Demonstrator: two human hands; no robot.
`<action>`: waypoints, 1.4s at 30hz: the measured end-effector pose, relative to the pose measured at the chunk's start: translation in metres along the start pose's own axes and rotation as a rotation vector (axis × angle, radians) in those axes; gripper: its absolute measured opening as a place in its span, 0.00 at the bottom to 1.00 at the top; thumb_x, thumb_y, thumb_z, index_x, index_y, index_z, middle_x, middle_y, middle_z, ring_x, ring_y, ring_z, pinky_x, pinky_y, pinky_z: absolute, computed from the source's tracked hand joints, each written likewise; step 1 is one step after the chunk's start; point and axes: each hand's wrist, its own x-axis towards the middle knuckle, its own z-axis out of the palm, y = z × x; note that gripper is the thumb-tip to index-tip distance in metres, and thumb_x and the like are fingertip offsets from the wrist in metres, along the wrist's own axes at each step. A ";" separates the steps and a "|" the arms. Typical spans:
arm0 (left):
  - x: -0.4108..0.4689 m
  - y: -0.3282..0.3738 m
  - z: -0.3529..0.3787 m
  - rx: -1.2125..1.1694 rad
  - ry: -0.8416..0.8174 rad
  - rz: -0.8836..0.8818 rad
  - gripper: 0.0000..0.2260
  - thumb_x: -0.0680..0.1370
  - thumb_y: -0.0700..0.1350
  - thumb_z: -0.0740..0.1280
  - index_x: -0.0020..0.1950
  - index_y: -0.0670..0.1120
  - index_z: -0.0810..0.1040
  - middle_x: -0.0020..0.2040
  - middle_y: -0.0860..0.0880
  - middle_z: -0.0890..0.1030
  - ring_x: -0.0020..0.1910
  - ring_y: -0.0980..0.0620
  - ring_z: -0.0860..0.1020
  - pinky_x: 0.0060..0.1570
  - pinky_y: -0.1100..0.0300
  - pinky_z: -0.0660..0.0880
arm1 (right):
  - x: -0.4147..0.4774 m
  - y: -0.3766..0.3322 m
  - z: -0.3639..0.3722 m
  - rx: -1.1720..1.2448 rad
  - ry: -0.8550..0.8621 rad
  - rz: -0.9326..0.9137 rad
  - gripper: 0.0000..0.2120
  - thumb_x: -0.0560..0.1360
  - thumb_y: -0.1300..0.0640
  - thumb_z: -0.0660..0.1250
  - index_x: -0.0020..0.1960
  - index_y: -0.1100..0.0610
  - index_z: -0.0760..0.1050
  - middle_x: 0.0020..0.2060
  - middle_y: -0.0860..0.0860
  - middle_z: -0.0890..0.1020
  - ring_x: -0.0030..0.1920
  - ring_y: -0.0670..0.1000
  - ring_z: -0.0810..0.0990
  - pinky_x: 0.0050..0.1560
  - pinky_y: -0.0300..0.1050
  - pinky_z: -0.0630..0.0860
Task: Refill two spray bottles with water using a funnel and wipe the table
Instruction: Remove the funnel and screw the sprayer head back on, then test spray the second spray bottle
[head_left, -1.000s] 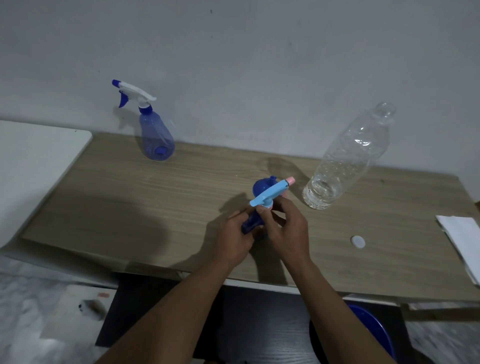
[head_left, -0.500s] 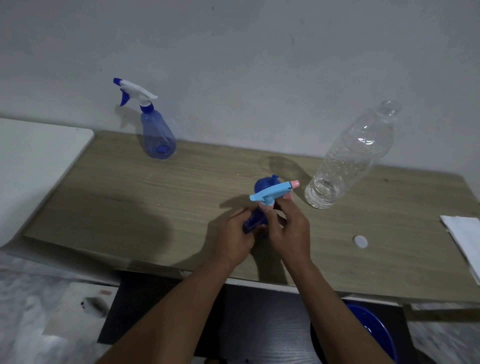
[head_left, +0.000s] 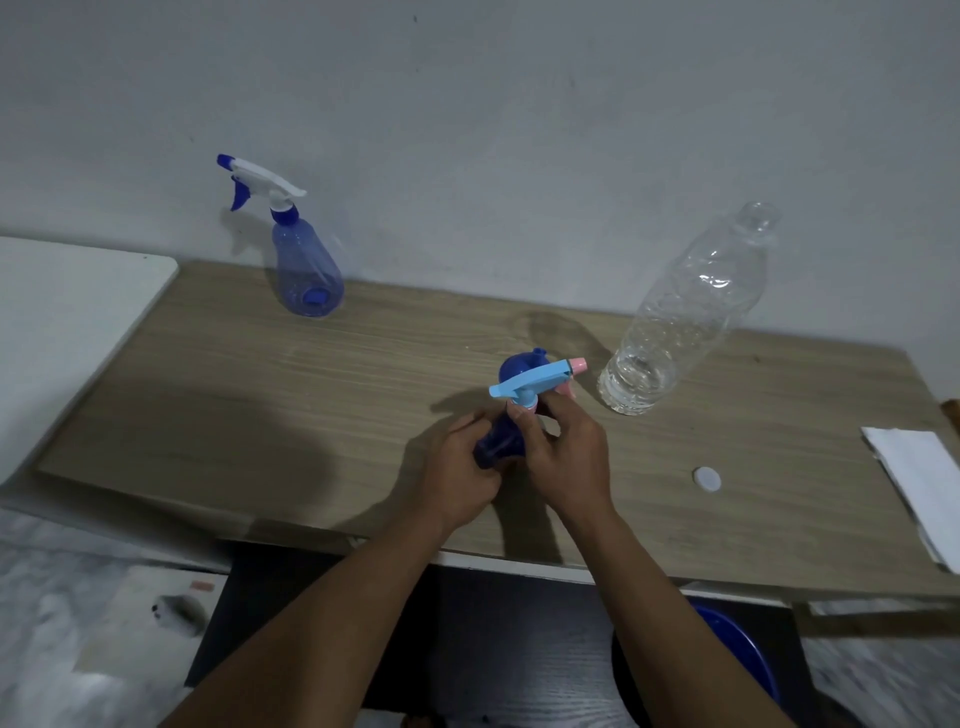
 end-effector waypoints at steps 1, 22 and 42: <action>0.000 0.000 0.000 0.014 0.009 -0.003 0.26 0.71 0.33 0.74 0.68 0.47 0.78 0.60 0.55 0.79 0.58 0.60 0.78 0.57 0.72 0.74 | -0.001 0.000 0.001 -0.018 0.009 -0.010 0.10 0.79 0.46 0.66 0.55 0.49 0.81 0.46 0.41 0.83 0.48 0.39 0.81 0.44 0.42 0.80; -0.015 0.007 0.002 0.243 -0.051 -0.162 0.22 0.75 0.40 0.72 0.68 0.41 0.75 0.65 0.44 0.77 0.65 0.46 0.75 0.61 0.65 0.66 | 0.002 -0.015 0.016 0.217 0.152 0.276 0.29 0.73 0.58 0.74 0.64 0.41 0.61 0.44 0.46 0.84 0.42 0.42 0.83 0.37 0.32 0.75; -0.077 -0.018 -0.148 0.803 0.232 -0.295 0.26 0.81 0.60 0.61 0.73 0.47 0.73 0.68 0.46 0.76 0.64 0.43 0.75 0.64 0.52 0.72 | -0.021 -0.070 0.034 0.016 -0.498 0.238 0.16 0.74 0.41 0.68 0.32 0.48 0.74 0.24 0.45 0.75 0.24 0.48 0.72 0.31 0.48 0.74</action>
